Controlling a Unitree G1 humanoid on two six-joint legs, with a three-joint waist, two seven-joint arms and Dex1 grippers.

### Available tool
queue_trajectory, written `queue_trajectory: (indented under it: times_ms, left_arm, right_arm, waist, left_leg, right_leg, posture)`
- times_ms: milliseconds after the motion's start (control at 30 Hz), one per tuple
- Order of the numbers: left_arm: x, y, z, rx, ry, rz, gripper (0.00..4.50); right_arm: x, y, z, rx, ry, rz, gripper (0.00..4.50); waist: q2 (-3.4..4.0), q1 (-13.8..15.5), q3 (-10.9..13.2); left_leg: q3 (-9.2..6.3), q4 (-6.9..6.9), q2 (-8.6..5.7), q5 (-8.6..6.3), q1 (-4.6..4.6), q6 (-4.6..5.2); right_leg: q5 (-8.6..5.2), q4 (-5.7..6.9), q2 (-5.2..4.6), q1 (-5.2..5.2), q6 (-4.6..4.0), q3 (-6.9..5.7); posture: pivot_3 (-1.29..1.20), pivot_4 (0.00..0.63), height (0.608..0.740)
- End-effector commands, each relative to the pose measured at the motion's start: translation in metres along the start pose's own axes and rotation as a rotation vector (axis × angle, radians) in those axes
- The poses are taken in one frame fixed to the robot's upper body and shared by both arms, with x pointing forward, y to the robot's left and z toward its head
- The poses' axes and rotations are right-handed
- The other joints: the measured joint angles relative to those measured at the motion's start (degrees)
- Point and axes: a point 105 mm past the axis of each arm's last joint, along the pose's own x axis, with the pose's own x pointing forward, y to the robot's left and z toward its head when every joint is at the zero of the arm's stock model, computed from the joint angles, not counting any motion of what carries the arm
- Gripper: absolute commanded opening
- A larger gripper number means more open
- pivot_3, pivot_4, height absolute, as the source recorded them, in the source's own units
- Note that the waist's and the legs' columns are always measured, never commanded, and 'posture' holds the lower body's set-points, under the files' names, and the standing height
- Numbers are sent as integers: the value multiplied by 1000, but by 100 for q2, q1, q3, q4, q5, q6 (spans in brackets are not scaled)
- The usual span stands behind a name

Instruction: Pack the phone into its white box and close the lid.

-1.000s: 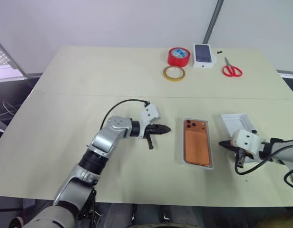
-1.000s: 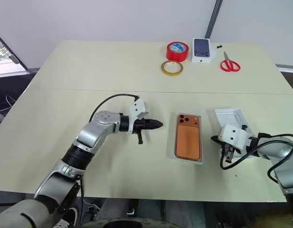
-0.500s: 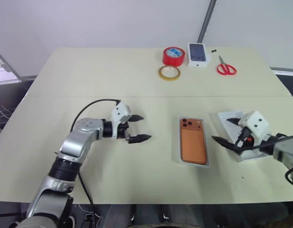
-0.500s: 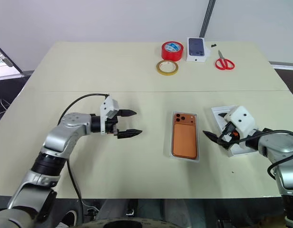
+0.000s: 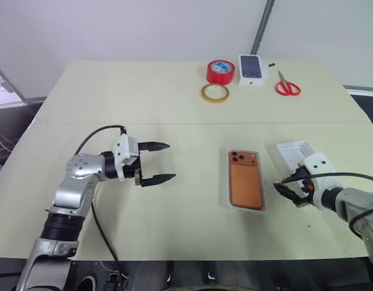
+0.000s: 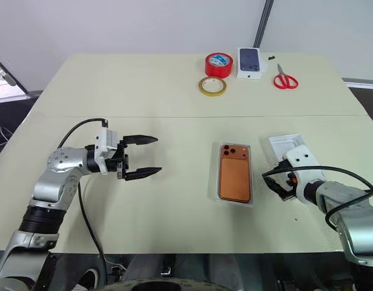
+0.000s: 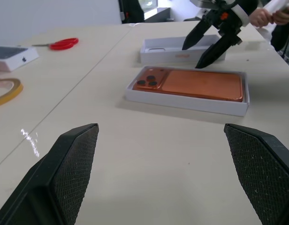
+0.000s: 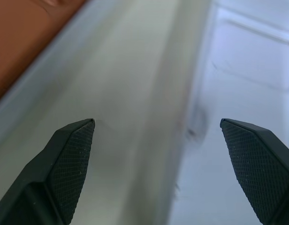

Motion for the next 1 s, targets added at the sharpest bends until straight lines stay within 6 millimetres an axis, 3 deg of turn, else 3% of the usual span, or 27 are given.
queue_trajectory:
  times_ms: [33,167,633,733,967,1000]
  left_arm:
    - [2,-4,2,34,-17,-14,4500]
    - [5,-7,2,38,-37,-18,4500]
    - [4,-16,0,34,-36,12,4500]
    - [5,-16,0,30,-38,19,4500]
    - [9,-17,0,27,-42,24,4500]
    - [9,-16,0,26,-42,25,4500]
  right_arm:
    - [-7,-1,15,27,11,26,4470]
    - [-7,6,16,60,109,131,4470]
    - [6,1,13,91,259,150,4470]
    - [9,-6,10,119,277,119,3612]
    - [16,-11,14,143,275,86,52]
    - [17,-11,14,145,274,84,52]
  waist:
    - [0,-14,0]
    - [-1,18,1]
    - [0,31,1]
    - [0,31,1]
    - [-1,7,1]
    - [0,4,1]
  left_leg:
    - [0,-1,0,0,0,0]
    - [-1,-2,0,0,-1,1]
    - [0,-7,0,0,-3,1]
    - [0,-7,0,0,-3,1]
    - [0,-10,1,0,-3,1]
    - [0,-10,1,0,-3,1]
  right_leg:
    - [0,0,0,0,0,0]
    - [0,-2,1,1,0,-1]
    - [0,-6,-1,-4,0,0]
    - [0,-6,-1,-3,0,0]
    - [0,-6,-1,-4,0,0]
    - [0,-7,-1,-3,0,0]
  posture:
    - [0,150,740]
    - [0,150,740]
    - [0,150,740]
    - [0,150,740]
    - [0,150,740]
    - [0,150,740]
